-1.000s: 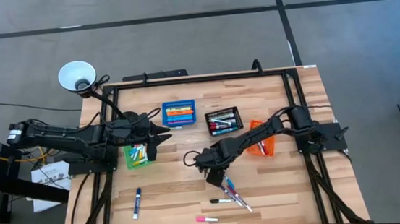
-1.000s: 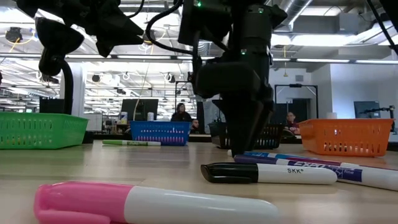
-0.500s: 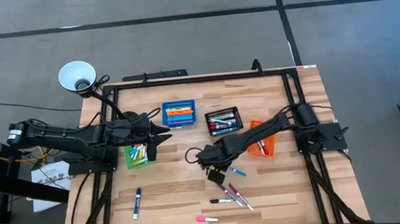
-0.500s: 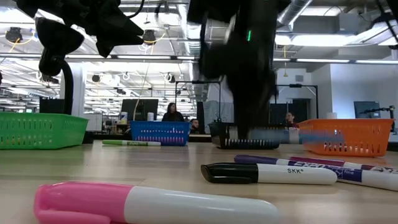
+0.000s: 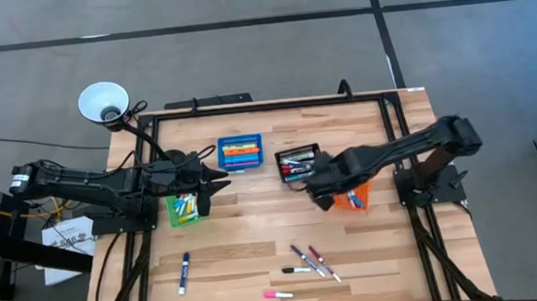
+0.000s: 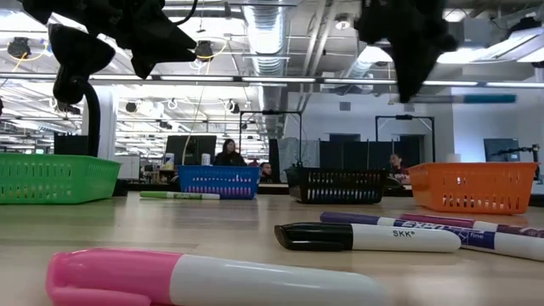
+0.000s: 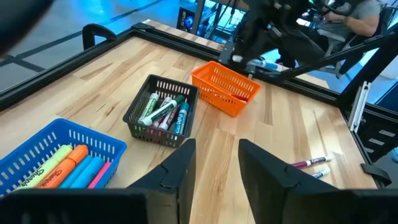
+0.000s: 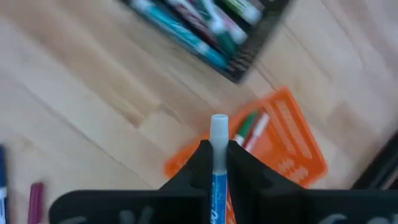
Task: Pick & Place Markers
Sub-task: Put the light blue marker pen into the orange basket, then put the light green marker pen into the orange basket
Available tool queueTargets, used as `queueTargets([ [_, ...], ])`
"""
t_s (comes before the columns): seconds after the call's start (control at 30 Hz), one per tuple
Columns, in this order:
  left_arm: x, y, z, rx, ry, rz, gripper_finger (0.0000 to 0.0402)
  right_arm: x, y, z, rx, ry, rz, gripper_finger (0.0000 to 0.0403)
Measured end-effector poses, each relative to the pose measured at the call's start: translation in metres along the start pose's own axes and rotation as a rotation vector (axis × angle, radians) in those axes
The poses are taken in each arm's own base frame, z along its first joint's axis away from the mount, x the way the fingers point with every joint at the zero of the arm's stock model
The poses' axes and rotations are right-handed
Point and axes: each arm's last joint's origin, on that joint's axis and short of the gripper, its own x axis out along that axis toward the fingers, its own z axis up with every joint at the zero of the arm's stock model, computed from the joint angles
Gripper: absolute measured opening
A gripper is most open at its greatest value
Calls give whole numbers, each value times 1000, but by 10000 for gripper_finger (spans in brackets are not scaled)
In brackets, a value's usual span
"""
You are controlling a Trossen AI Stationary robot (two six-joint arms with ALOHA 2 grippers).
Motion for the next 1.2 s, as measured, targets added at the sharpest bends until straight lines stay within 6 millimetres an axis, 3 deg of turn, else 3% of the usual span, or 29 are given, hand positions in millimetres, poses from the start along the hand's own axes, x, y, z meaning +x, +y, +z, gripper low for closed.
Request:
queueTargets([
  [0.3,0,0,0,0,0,0,118,69,-44,-26,326,37,9,24],
  [0.53,0,0,0,0,0,0,118,86,-64,-16,446,10,42,31],
  [0.7,0,0,0,0,0,0,118,95,-66,-9,478,59,43,51],
  [1.03,0,0,0,0,0,0,118,130,-51,-11,378,240,-5,89],
  [1.2,0,0,0,0,0,0,118,125,-46,-3,313,227,21,119],
])
